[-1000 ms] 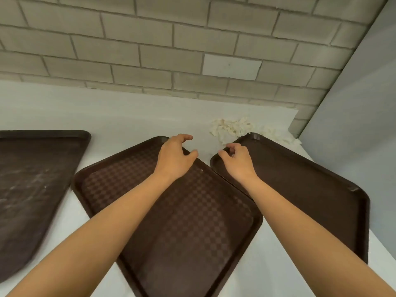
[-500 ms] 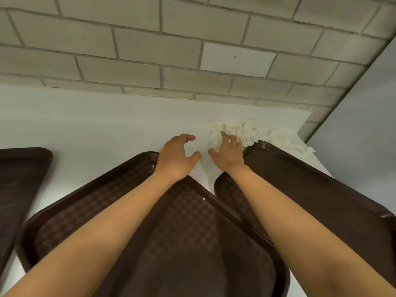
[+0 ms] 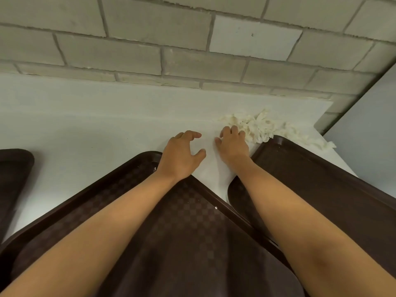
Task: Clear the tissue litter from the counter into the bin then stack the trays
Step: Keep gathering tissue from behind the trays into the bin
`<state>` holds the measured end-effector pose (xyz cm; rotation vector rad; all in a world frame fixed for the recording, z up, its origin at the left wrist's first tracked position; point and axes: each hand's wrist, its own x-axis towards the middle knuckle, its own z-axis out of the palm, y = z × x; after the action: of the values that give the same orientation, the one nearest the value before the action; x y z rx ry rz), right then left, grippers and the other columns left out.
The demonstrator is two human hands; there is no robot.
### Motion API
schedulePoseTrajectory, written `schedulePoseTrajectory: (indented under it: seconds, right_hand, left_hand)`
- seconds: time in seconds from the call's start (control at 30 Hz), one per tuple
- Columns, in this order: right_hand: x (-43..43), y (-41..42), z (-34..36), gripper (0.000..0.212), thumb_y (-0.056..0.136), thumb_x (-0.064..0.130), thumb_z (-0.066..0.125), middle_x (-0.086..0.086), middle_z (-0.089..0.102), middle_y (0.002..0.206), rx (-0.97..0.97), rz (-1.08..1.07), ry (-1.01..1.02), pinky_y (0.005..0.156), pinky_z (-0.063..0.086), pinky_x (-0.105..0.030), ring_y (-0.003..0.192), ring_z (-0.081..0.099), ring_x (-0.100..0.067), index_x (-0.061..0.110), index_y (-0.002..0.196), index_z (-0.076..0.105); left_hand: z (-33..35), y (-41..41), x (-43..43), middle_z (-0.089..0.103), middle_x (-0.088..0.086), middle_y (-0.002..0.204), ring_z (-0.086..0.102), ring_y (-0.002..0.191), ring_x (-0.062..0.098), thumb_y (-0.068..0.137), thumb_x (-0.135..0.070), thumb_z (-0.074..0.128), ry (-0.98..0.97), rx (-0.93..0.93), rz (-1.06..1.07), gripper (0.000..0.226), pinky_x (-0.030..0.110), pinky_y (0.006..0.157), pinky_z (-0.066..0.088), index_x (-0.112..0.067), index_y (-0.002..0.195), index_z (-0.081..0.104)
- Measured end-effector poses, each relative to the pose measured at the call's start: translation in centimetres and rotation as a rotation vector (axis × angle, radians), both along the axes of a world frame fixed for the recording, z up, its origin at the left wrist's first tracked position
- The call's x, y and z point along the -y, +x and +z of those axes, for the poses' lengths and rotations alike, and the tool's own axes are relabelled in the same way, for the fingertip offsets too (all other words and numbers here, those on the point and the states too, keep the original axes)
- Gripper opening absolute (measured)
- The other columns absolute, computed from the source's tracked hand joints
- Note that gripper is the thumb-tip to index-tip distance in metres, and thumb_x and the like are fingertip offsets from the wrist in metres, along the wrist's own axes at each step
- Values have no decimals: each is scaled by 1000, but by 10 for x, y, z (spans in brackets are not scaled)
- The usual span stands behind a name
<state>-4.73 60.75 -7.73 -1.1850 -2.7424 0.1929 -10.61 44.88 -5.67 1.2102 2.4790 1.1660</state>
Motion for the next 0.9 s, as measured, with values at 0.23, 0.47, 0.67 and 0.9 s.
schedulePoseTrajectory:
  seconds: [0.23,0.47,0.67,0.9]
  right_hand:
    - [1,1,7,34,100,31,35,-14,56,108,-52,65,-2,67,39,-33,94,58,-31,3,111,52]
    - [-9,20,36,36,98,28,42,-18,65,79,-310,40,102,59,36,-30,70,57,-31,-2,90,60]
    - [-27,45,55,35,95,28,44,-16,66,78,-413,-41,83,64,50,-36,72,61,-32,0,88,63]
    - [-43,72,50,31,94,30,44,-8,55,66,-316,-58,88,58,44,-30,60,50,-25,5,86,61]
  left_hand:
    - [-2,-4,-18,55,-1,129,50,120,17,87,-32,60,15,0,-27,45,24,96,38,-22,130,51]
    - [4,-7,-62,57,1,126,51,118,17,87,-30,61,59,-4,-35,43,25,95,40,-19,128,53]
    - [4,-5,-117,53,5,129,47,120,23,88,-29,59,28,-67,-97,44,31,95,41,-18,130,49]
    - [-5,-5,-167,43,4,139,43,122,25,90,-34,55,-32,-333,-151,49,37,96,38,-24,136,41]
